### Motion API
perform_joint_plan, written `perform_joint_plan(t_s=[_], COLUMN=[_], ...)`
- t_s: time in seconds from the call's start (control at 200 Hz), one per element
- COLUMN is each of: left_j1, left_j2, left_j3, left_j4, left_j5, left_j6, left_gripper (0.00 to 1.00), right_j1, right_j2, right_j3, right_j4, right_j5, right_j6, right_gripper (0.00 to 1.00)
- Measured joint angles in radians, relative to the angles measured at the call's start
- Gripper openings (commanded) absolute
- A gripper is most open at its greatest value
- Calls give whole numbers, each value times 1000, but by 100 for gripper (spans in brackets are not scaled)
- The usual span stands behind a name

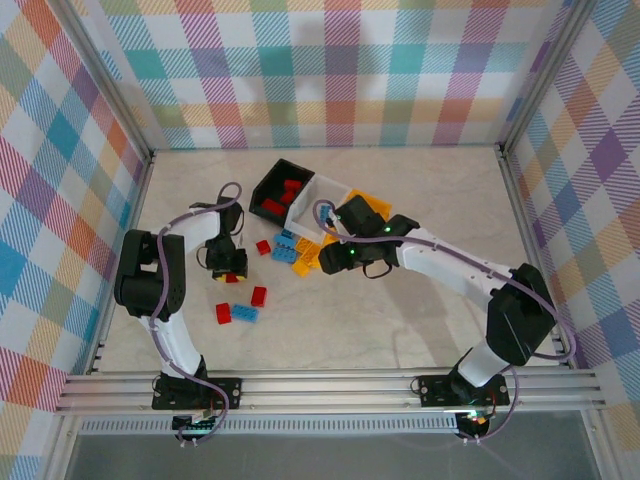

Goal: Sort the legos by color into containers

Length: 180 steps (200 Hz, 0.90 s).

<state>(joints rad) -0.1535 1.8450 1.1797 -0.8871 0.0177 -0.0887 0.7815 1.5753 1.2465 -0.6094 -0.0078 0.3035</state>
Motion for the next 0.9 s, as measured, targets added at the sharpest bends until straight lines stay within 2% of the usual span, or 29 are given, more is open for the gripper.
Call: perform_joint_plan(t_s=[0.125, 0.245, 0.45, 0.68, 0.9], left_j1=[0, 0, -5, -42, -74], left_j2=[0, 0, 40, 286, 536], left_j3=[36, 139, 472, 872, 1130], left_j4=[-7, -40, -81, -110, -155], left_j5=[23, 54, 129, 192, 229], left_j6=[-4, -27, -81, -144, -193], left_gripper=[36, 36, 35, 35, 35], right_j1=[9, 12, 12, 12, 12], right_j2=[5, 5, 5, 5, 5], right_j3=[0, 0, 0, 0, 1], right_j4=[-1, -1, -6, -25, -49], right_j5=[-5, -7, -3, 8, 20], right_j6=[0, 0, -5, -32, -58], right_gripper=[61, 61, 61, 62, 62])
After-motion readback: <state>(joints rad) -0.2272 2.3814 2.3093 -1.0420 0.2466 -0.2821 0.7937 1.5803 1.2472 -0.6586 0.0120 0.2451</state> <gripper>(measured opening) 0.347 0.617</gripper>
